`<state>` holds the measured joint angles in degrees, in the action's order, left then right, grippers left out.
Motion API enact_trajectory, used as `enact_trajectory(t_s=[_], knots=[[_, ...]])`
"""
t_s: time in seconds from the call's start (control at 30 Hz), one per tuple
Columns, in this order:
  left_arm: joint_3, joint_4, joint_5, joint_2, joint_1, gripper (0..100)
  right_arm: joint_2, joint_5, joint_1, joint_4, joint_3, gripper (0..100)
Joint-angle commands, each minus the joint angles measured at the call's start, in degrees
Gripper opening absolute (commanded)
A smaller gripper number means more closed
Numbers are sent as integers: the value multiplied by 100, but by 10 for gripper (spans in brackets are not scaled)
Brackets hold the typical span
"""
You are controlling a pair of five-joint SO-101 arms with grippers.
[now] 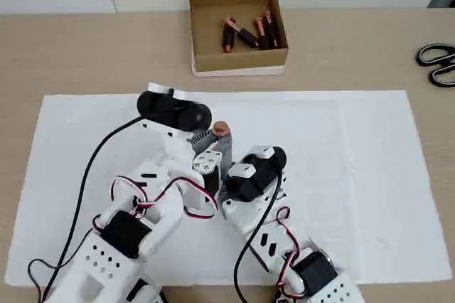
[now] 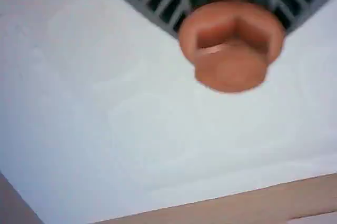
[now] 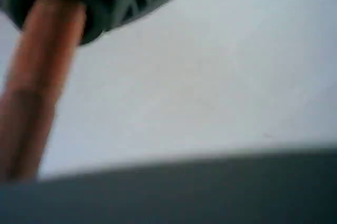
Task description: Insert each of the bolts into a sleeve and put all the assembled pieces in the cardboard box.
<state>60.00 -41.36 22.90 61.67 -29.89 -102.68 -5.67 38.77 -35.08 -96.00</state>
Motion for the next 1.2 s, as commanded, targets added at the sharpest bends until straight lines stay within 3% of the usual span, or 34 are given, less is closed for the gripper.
enact_trajectory(t_s=[0.0, 1.17], knots=[[-48, -141, -53, 97, -18, 6, -48, -26, -13, 31, -44, 4], [119, -290, 308, 62, -18, 6, -57, -18, -13, 145, -44, 4]])
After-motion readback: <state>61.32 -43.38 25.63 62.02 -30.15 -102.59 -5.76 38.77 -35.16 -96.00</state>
